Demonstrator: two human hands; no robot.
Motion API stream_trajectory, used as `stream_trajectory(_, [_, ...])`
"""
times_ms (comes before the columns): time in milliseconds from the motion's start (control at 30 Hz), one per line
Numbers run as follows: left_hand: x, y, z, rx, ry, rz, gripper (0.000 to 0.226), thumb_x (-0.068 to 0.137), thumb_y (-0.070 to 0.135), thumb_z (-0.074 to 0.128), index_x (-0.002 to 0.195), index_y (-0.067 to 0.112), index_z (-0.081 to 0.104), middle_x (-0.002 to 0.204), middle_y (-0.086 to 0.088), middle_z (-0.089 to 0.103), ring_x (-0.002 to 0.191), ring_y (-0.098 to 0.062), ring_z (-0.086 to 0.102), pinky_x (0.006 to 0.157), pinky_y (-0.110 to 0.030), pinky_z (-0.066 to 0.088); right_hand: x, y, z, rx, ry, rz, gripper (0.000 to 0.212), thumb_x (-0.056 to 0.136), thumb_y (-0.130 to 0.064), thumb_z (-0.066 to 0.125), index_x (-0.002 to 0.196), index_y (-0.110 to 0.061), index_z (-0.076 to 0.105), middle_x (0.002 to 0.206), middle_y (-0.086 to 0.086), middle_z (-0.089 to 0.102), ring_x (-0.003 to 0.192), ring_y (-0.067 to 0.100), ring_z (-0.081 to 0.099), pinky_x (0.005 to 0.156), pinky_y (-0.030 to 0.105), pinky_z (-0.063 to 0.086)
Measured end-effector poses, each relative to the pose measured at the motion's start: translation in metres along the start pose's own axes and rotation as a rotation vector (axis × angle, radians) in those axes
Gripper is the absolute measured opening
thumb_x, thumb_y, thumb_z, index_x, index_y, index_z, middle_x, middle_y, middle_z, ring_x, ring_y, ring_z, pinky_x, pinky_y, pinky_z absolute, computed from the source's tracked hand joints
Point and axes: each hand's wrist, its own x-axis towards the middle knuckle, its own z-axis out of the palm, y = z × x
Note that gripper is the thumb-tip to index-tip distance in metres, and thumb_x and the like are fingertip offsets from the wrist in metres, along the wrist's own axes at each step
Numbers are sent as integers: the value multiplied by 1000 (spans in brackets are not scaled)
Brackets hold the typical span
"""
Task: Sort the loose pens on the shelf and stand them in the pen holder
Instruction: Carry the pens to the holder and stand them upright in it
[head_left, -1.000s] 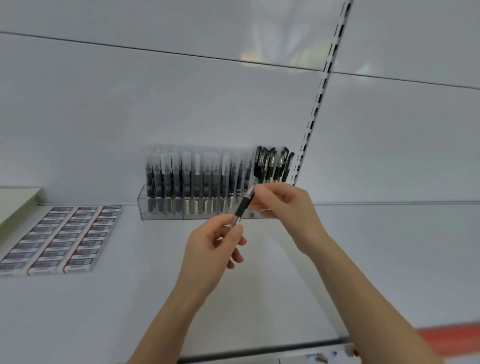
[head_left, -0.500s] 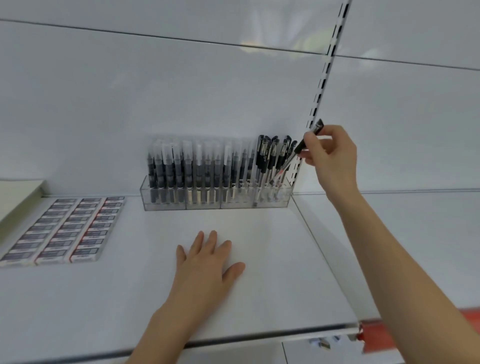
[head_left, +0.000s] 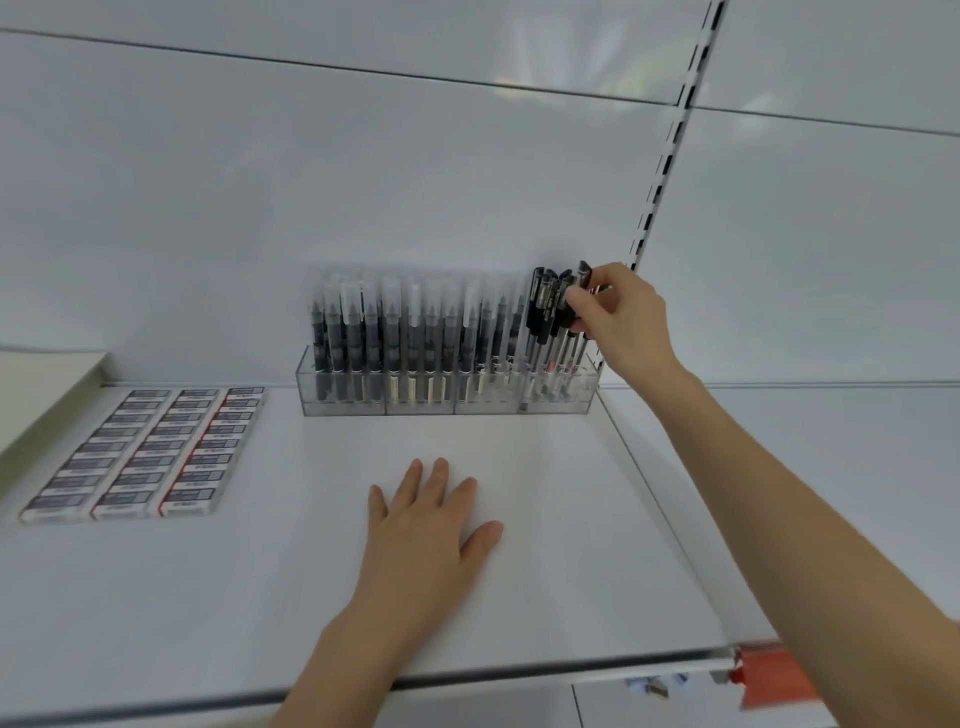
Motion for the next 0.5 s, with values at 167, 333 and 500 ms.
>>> stream_trajectory(167, [-1, 1, -1, -4, 3, -2, 55, 95, 52, 22, 145, 30, 17, 158, 3, 0, 145, -19, -7, 115, -46, -1, -9, 12, 16, -88, -52, 28, 15, 93, -24, 51, 96, -10, 52, 90, 16, 67, 84, 33, 66, 75, 43, 52])
stream_trajectory(333, [-1, 1, -1, 13, 15, 5, 55, 96, 51, 21, 145, 29, 18, 158, 1, 1, 145, -21, -5, 115, -48, 1, -13, 11, 15, -78, -18, 99, 24, 91, -26, 55, 103, -6, 56, 90, 10, 65, 88, 29, 65, 78, 35, 49])
stream_trajectory(500, [-2, 0, -2, -3, 2, 27, 56, 96, 50, 18, 146, 26, 15, 158, -3, -1, 145, -24, -7, 115, -49, -1, -50, 17, -7, -227, -124, 158, 39, 90, -29, 57, 123, -10, 53, 117, 6, 63, 109, 19, 57, 87, 20, 37])
